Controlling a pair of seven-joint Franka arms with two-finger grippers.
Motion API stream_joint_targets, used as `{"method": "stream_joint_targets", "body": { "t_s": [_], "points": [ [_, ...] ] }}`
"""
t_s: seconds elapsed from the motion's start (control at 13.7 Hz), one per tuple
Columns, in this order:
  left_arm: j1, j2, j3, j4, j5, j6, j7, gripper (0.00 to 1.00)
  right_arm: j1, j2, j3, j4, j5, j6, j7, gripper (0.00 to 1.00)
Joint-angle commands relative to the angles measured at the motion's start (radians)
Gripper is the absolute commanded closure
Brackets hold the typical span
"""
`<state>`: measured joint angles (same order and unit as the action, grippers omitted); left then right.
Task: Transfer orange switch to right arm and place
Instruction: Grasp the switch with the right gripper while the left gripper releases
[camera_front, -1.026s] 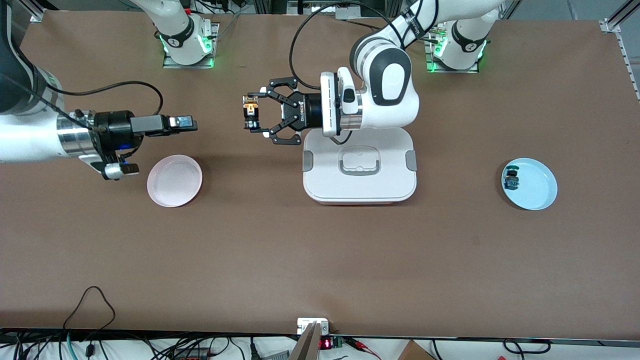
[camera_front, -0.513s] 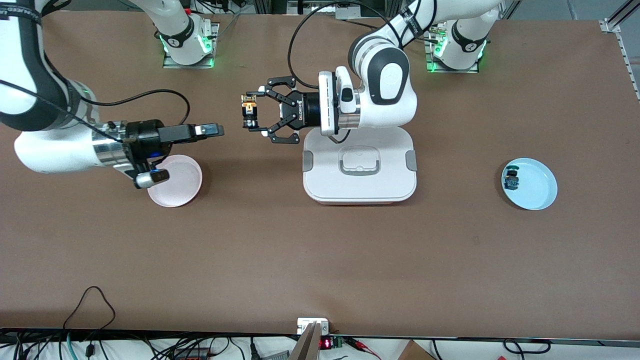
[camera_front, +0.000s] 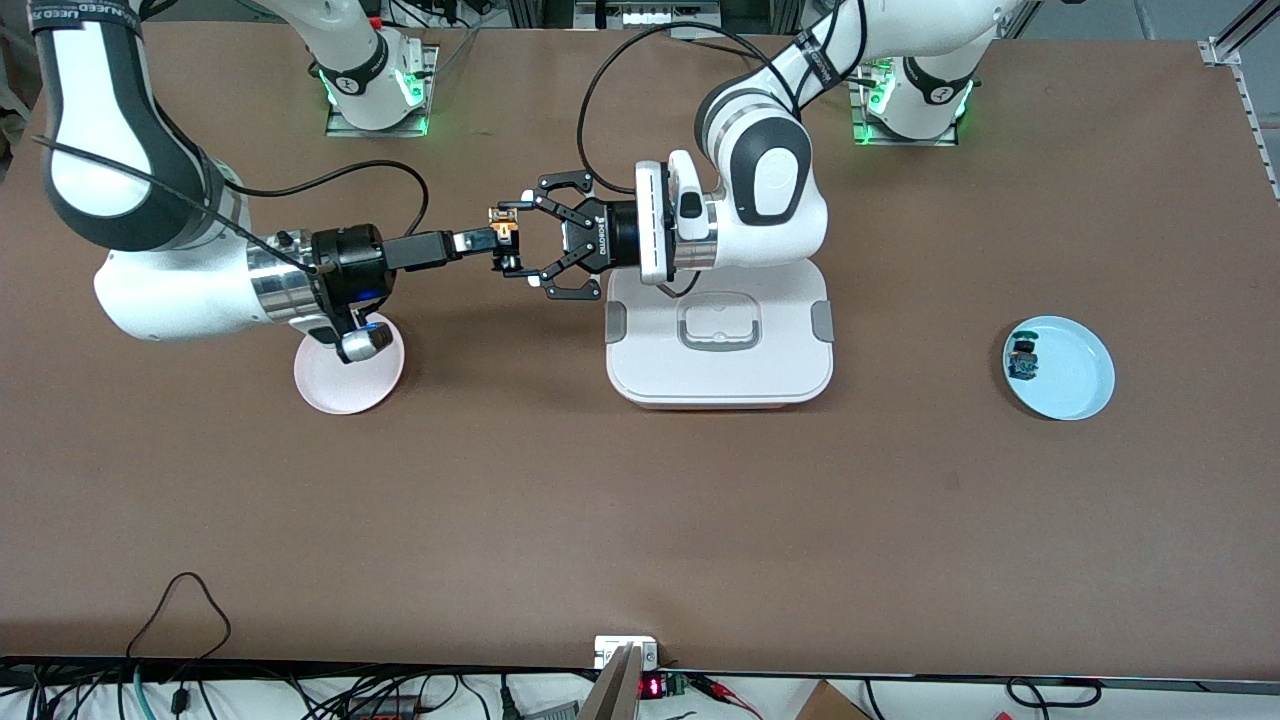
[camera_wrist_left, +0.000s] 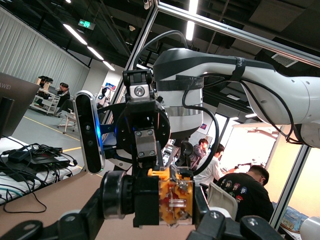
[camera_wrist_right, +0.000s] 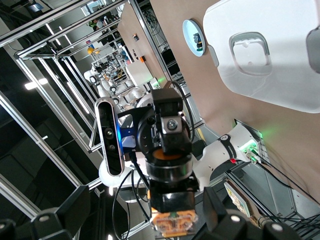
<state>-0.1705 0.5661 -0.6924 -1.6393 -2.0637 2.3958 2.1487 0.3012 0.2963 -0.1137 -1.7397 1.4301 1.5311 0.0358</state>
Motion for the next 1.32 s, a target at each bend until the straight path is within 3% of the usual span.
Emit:
{"method": "stream_joint_targets", "body": {
  "t_s": [0.0,0.29,0.44,0.51,0.66,0.95,1.03,1.1,1.17,1.25],
  "points": [
    [-0.006,-0.005,-0.001,-0.001,-0.039,0.0,0.045,0.77,0.015,-0.002,-0.001,0.002,0.016,0.015,0.024,0.0],
    [-0.004,-0.005,-0.001,-0.007,-0.039,-0.001,0.045,0.77,0.013,0.0,-0.001,-0.021,0.016,0.014,0.004,0.04],
    [-0.003,-0.005,-0.001,-0.007,-0.039,-0.001,0.045,0.77,0.013,0.0,-0.001,-0.029,0.016,0.011,0.006,0.28],
    [-0.004,-0.005,-0.001,-0.007,-0.039,-0.001,0.045,0.77,0.01,0.0,-0.001,-0.038,0.016,0.003,0.019,0.56],
    [-0.004,-0.005,-0.001,-0.007,-0.039,-0.001,0.043,0.77,0.007,-0.011,-0.001,-0.047,0.012,0.003,0.007,0.84],
    [-0.003,-0.005,-0.001,-0.004,-0.038,-0.001,0.04,0.77,0.006,-0.017,-0.001,-0.05,0.01,-0.011,0.013,0.94],
    [-0.003,-0.005,-0.001,-0.004,-0.038,-0.003,0.036,0.69,0.006,-0.017,-0.001,-0.05,0.01,-0.017,0.009,0.95],
    [-0.003,-0.005,-0.003,-0.002,-0.038,-0.003,0.036,0.31,0.004,-0.017,-0.001,-0.05,0.01,-0.019,0.007,0.95],
    [-0.001,-0.005,-0.003,-0.005,-0.038,-0.006,0.027,0.0,0.002,-0.017,-0.001,-0.05,0.01,-0.026,0.006,0.95],
    [0.003,-0.005,-0.003,-0.011,-0.038,-0.006,0.019,0.0,0.002,-0.016,-0.001,-0.049,0.01,-0.029,0.001,0.96]
  ]
}}
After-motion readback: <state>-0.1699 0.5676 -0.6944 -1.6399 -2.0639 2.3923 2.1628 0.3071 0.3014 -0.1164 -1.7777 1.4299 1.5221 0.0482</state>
